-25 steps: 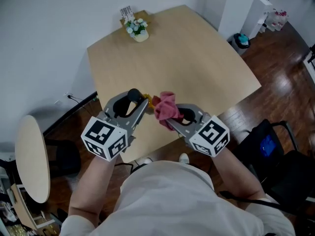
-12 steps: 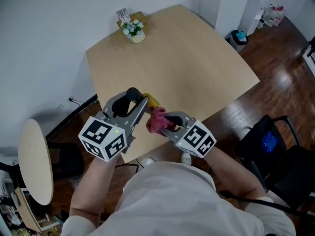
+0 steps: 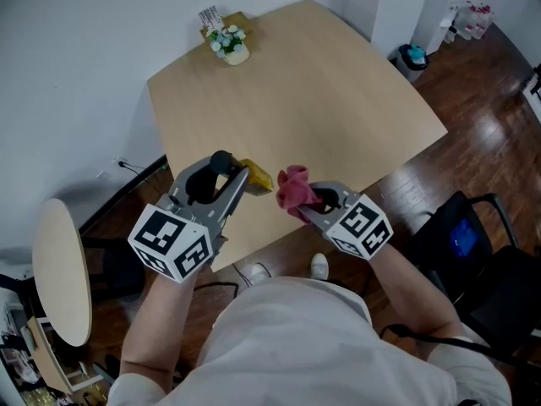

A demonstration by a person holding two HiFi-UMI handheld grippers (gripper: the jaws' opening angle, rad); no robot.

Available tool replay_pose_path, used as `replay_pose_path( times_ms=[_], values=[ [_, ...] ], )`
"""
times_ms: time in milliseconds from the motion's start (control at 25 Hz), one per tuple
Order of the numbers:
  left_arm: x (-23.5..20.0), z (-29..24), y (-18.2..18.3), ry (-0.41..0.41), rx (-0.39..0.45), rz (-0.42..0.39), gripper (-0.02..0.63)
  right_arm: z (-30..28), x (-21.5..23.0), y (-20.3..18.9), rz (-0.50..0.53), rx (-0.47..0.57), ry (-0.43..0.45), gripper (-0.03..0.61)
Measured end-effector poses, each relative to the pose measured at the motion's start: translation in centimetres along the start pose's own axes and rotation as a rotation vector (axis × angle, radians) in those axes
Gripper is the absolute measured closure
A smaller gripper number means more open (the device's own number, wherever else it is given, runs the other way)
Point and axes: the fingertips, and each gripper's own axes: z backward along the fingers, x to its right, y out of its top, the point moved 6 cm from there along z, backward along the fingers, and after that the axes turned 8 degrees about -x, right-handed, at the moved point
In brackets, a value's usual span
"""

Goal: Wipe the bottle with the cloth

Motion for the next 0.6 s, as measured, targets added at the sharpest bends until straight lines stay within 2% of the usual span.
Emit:
replay_pose_path(
  times_ms=[280,400,520,600],
  values=[
    [1.9,0.1,-0.7,-0.041,-0.001,-0.012,0.465,4.2,-0.5,9.2,0.146,0.216,-0.018,0.492],
    [3.1,0.4,-0.6,-0.071,-0.003,-0.031,0.465,4.9,-0.4,12.7,0.19,0.279,-0.017,0.492],
    [4.5,0.6,-0.8,-0.113,-0.006,-0.049,0.465,4.8,-1.0,15.1,0.225,0.322,0.02,0.492],
    [5.2,0.9,-0.9,-0.135,0.0,-0.057,0.465,3.8,-1.6,15.3,0.234,0.317,0.065,0.492]
  ],
)
